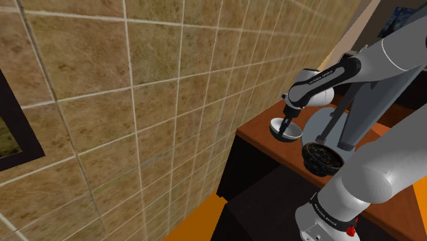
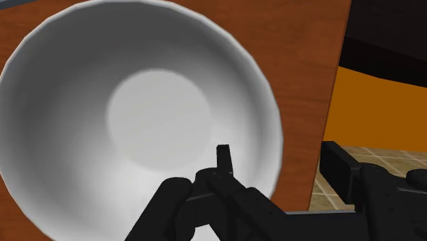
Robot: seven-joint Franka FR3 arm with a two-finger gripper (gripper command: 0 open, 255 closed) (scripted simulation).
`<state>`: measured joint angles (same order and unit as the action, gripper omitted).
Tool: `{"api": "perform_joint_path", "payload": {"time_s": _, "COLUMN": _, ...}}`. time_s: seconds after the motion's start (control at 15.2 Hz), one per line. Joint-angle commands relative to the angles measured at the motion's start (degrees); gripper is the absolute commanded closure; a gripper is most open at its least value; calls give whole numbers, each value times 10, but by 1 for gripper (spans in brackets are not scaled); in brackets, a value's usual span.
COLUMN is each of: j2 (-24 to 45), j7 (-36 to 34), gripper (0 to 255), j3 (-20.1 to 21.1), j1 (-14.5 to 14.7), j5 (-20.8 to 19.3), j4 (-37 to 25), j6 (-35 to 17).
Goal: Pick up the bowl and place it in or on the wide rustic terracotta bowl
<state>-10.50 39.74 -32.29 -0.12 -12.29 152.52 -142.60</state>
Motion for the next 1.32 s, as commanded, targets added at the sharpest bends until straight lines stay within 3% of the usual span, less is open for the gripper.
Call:
{"api": "perform_joint_path", "payload": {"time_s": 0.0, "j2": 0, "j7": 0, "gripper": 255, "j3": 0, "j1": 0, "j5": 0, "j4": 0, "j6": 0}}
{"api": "perform_joint_path", "payload": {"time_s": 0.53, "j2": 0, "j7": 0, "gripper": 255, "j3": 0, "j1": 0, "j5": 0, "j4": 0, "j6": 0}}
{"api": "perform_joint_path", "payload": {"time_s": 1.25, "j2": -82, "j7": -21, "gripper": 255, "j3": 23, "j1": -13, "j5": -26, "j4": -31, "j6": 109}}
